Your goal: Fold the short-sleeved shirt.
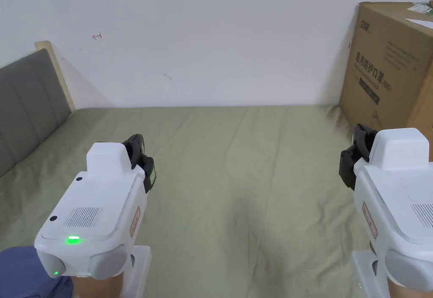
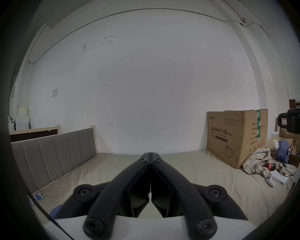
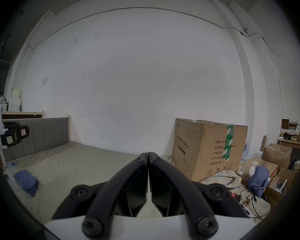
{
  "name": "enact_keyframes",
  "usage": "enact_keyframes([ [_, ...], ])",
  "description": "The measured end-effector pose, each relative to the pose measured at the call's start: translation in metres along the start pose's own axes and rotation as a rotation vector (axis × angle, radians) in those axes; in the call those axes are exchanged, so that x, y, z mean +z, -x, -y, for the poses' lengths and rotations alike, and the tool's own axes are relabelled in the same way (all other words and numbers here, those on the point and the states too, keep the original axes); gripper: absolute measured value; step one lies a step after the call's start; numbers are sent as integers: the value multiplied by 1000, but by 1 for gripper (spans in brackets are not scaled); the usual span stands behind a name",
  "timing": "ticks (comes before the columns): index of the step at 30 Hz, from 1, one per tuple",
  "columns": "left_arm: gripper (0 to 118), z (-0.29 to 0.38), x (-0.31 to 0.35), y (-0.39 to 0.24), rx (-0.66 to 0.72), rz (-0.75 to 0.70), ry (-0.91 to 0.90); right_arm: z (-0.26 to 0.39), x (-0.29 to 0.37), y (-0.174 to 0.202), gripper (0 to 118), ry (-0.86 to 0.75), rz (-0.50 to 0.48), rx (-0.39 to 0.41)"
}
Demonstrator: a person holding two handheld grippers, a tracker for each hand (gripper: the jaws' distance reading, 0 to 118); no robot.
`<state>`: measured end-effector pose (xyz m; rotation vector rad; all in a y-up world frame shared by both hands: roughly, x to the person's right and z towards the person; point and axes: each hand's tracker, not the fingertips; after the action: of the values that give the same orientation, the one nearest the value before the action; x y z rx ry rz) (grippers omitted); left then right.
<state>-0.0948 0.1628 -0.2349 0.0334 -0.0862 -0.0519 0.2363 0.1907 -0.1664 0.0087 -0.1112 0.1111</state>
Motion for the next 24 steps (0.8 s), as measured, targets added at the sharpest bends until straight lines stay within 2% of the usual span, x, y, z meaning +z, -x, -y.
enact_keyframes([
  [19, 0, -1, 2, 0, 14, -1, -2, -2, 5, -3, 1, 0, 12, 2],
  [20, 7, 0, 2, 0, 22, -3, 1, -2, 5, -3, 5, 6, 13, 4],
  [21, 15, -1, 3, 0, 28, -4, 0, -1, 5, -3, 14, 7, 19, 4],
  [22, 28, -1, 3, 1, 32, -9, -4, 0, 5, -3, 32, 5, 28, 6],
  [23, 55, 0, 4, 1, 36, -9, -11, 1, 5, -4, 65, 9, 25, 2],
  [24, 75, 0, 5, 1, 33, -6, -15, 1, 4, -5, 86, 18, 23, -4],
])
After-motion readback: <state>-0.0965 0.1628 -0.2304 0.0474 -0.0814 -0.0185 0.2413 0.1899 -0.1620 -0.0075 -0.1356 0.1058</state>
